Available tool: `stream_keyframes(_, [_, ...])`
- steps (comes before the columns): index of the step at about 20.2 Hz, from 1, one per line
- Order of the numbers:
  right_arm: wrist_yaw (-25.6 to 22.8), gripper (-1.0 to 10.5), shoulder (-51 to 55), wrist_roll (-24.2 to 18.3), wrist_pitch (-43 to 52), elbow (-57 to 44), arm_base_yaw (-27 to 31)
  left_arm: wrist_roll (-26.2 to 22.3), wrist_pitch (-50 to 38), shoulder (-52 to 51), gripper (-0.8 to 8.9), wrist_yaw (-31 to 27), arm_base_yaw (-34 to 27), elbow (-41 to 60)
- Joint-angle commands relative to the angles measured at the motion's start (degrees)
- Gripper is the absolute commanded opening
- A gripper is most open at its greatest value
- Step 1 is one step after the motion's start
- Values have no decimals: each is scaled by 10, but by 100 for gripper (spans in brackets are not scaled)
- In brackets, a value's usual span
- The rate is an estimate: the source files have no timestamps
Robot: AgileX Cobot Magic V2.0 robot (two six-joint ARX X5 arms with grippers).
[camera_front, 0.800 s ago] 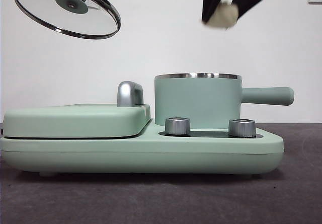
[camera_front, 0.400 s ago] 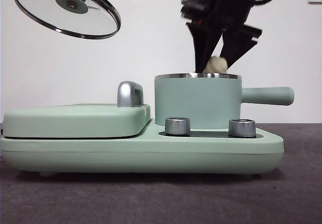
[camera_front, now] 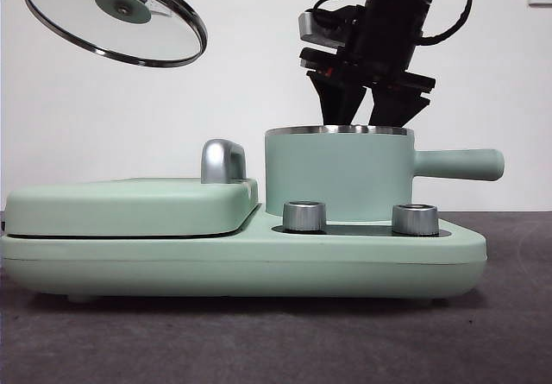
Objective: Put the buns in a small steamer
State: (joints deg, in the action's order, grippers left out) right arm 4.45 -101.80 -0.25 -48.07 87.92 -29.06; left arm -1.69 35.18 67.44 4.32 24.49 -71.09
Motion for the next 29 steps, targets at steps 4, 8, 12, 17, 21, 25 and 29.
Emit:
stream_keyframes(4, [1, 461, -11, -7, 10, 15, -2, 3, -13, -1, 10, -1, 2, -9])
stream_keyframes(8, [1, 460, -9, -7, 6, 26, -2, 3, -13, -1, 10, -1, 2, -9])
stream_keyframes(12, [1, 407, 38, -4, 15, 36, -4, 2, -13, -1, 10, -1, 2, -9])
stream_keyframes(17, [-5, 400, 139, -4, 111, 2, -15, 2, -12, -1, 10, -1, 2, -9])
stream_keyframes(21, [-4, 401, 241, 3, 243, -134, -34, 2, -6, -1, 10, -1, 2, -9])
stream_keyframes(25, [-4, 402, 352, 19, 379, -317, -57, 2, 0, 0, 10, 0, 2, -9])
stream_keyframes(29, [-30, 401, 443, 26, 383, -441, -63, 2, 0, 0, 10, -1, 2, -9])
